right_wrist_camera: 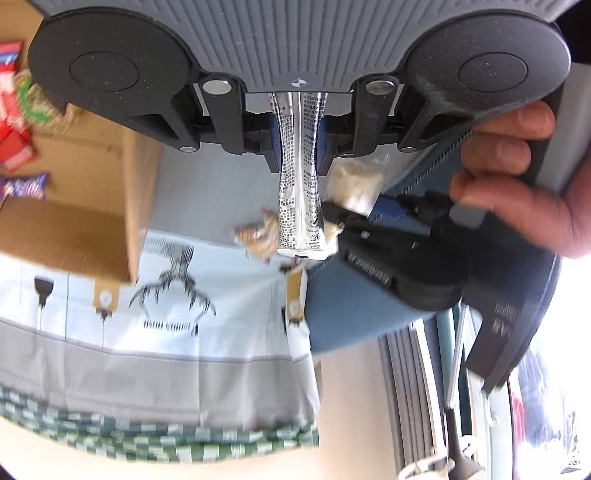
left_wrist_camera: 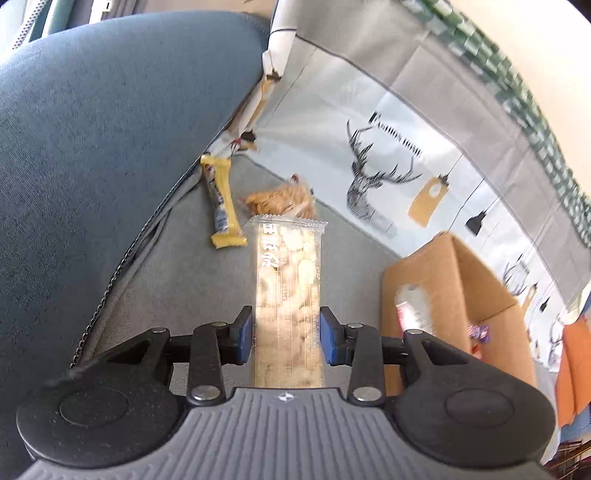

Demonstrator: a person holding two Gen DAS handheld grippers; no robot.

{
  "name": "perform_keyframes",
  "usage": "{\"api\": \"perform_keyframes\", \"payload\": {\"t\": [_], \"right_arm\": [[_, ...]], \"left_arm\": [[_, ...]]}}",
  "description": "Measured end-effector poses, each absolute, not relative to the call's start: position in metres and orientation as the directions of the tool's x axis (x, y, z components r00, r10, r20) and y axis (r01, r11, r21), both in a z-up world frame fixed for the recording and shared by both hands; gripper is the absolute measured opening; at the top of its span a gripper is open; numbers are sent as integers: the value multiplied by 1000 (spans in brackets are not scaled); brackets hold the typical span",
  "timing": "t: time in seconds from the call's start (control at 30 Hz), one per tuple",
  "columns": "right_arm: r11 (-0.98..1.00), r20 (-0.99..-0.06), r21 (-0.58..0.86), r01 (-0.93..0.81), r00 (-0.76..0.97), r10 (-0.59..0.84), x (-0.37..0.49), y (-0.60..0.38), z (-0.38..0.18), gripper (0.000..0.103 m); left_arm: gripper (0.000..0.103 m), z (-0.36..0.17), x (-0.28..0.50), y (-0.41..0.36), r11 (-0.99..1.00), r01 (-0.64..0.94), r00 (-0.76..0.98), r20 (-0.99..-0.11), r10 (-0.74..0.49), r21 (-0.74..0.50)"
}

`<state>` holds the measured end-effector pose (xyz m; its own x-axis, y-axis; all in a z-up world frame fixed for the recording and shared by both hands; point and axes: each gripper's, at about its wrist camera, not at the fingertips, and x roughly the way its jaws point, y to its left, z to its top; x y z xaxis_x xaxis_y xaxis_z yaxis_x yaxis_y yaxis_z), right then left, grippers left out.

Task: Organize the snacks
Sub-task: 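Carry the cracker bag and silver stick pack over the box with both tools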

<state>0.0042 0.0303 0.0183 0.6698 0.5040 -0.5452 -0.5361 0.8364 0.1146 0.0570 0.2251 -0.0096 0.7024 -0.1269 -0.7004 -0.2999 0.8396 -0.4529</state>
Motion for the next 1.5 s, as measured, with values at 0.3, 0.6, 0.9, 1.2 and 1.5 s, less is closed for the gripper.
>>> {"api": "perform_keyframes", "payload": {"t": [0.3, 0.6, 0.9, 1.2, 1.5], "right_arm": [[863, -432, 90, -497, 761, 483, 32, -31, 84, 20], [935, -427, 110, -338, 833, 351, 70, -122, 78, 20], [961, -446, 96, -261, 851, 276, 70, -170, 65, 20], [976, -459, 54, -209, 863, 210, 75, -191, 53, 20], [983, -457, 65, -170, 871, 181, 78, -196, 51, 20]], "left_arm": [[40, 6, 62, 203, 849, -242, 739, -656, -152, -470], [40, 17, 77, 156, 863, -114, 795, -566, -217, -492], [40, 23, 89, 95, 858, 17, 826, -476, -302, -513], [40, 14, 100, 58, 873, 93, 813, -470, -345, -479], [40, 12, 104, 35, 861, 145, 803, -449, -391, -488]]}}
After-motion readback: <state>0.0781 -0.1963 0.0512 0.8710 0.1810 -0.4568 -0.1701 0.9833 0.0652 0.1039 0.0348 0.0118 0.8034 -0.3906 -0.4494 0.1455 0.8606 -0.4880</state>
